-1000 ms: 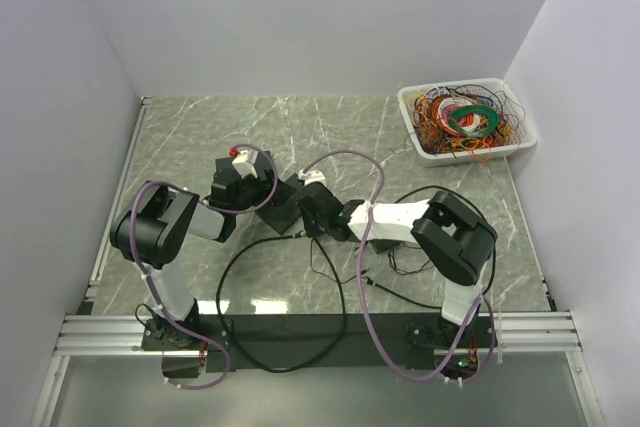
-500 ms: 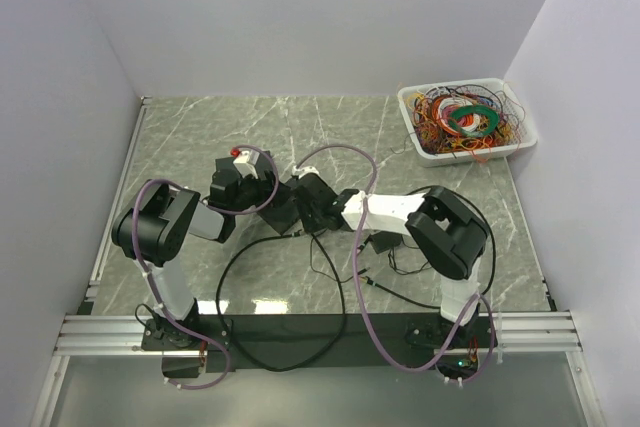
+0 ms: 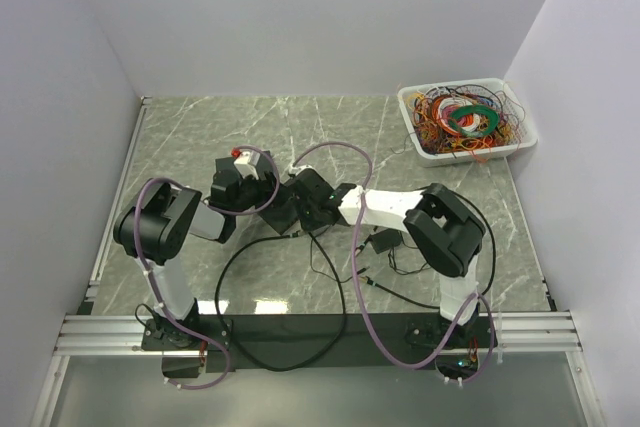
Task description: Insert the plug into the switch port
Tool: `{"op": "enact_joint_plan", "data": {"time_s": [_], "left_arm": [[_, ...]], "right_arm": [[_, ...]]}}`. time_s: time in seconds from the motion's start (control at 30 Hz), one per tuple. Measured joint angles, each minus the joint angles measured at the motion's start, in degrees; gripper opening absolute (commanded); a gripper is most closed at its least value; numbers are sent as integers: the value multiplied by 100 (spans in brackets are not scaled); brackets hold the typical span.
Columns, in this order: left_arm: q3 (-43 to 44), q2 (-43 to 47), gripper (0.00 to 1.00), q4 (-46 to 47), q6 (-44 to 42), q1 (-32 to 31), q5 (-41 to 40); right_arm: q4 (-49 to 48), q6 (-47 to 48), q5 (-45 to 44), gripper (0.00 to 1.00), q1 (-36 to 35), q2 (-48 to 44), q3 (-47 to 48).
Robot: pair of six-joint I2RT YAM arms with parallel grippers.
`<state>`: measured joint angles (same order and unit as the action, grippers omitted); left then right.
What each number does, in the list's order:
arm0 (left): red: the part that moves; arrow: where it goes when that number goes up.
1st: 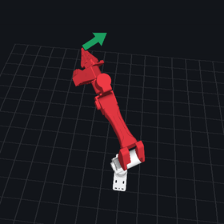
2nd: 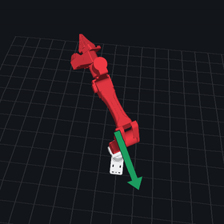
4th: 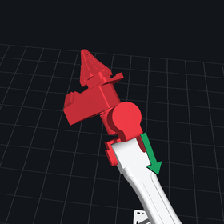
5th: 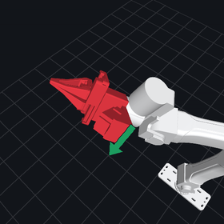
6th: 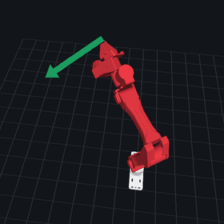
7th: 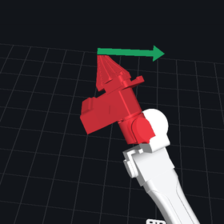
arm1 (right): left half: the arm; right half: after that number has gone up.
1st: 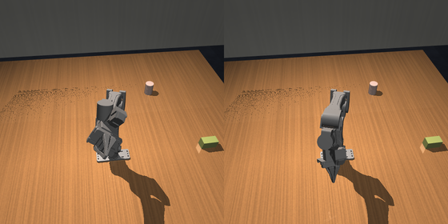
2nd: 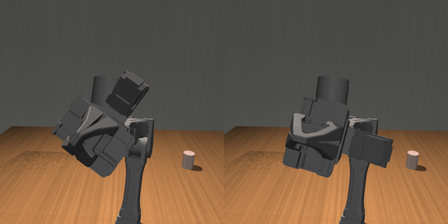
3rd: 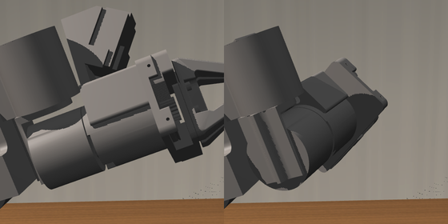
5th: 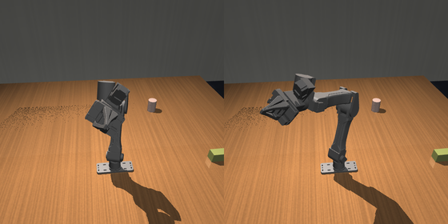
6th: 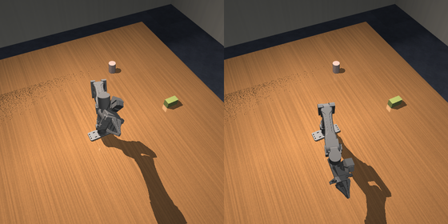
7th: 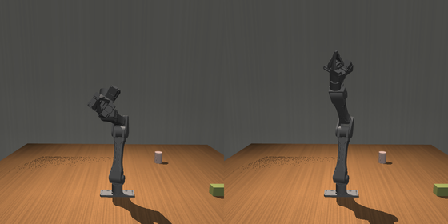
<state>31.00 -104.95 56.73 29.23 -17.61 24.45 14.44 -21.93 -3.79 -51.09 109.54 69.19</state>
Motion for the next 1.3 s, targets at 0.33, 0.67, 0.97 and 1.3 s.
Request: {"op": "enact_joint_plan", "data": {"time_s": [0.33, 0.67, 0.97, 1.3], "left_arm": [[-72, -153, 73, 372, -138, 15, 129], [61, -291, 72, 398, -664, -236, 127], [181, -382, 68, 319, -909, -387, 66], [278, -533, 50, 387, -1034, -387, 13]], "right_arm": [[319, 92, 28, 0, 52, 142, 289], [713, 457, -9, 0, 74, 199, 487], [942, 621, -153, 0, 83, 199, 557], [968, 664, -146, 0, 192, 192, 557]]}}
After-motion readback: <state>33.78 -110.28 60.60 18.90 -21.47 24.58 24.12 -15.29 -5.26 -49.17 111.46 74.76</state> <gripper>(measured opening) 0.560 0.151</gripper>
